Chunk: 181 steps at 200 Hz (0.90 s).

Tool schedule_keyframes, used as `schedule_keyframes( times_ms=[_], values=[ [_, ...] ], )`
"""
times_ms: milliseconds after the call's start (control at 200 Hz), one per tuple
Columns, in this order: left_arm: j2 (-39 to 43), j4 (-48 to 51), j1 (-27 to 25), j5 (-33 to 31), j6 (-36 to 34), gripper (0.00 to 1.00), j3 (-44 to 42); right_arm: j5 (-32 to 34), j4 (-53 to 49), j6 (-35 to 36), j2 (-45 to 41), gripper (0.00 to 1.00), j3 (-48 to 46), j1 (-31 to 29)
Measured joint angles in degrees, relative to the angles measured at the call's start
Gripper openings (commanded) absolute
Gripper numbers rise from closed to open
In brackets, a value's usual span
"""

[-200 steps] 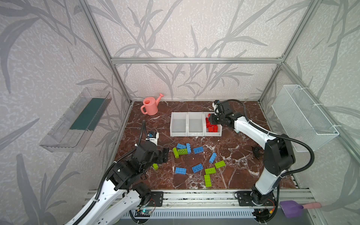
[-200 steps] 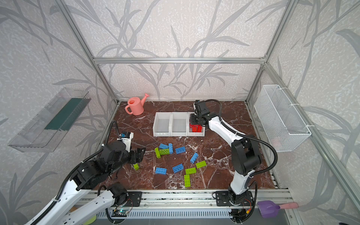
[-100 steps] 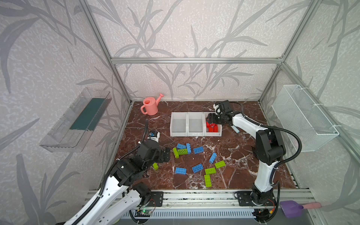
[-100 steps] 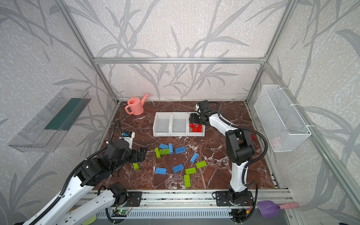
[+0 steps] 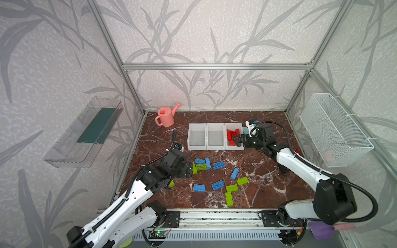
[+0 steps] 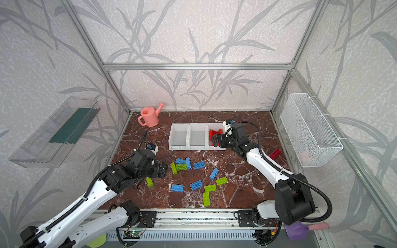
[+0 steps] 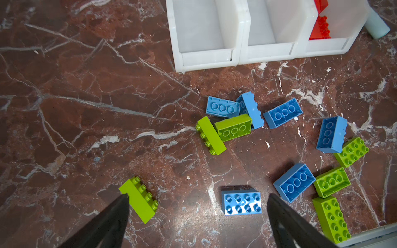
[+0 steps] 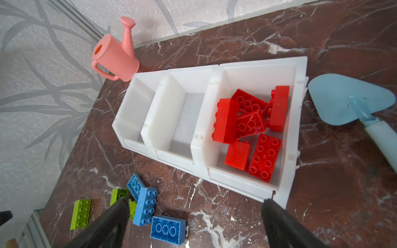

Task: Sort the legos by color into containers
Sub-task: 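Carry the red brick over the compartment nearest the trowel and release, then grasp a blue brick with the left gripper while the right gripper withdraws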

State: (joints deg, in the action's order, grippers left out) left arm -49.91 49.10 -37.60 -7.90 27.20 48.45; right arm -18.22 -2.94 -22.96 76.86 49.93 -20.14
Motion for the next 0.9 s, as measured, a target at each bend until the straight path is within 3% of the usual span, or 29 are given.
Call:
schedule_keyframes(
  times_ms=[475, 905],
  values=[
    [-9.18, -4.31, -6.16, 3.02, 10.19, 0.98, -4.85, 1.03, 9.22, -4.17, -12.83, 0.99, -23.30, -4.79],
    [-20.79, -9.53, -14.36, 3.98, 14.01, 0.99, -6.27, 1.68, 16.85, -6.95, -14.62, 0.99, -27.63, -4.83]
  ],
)
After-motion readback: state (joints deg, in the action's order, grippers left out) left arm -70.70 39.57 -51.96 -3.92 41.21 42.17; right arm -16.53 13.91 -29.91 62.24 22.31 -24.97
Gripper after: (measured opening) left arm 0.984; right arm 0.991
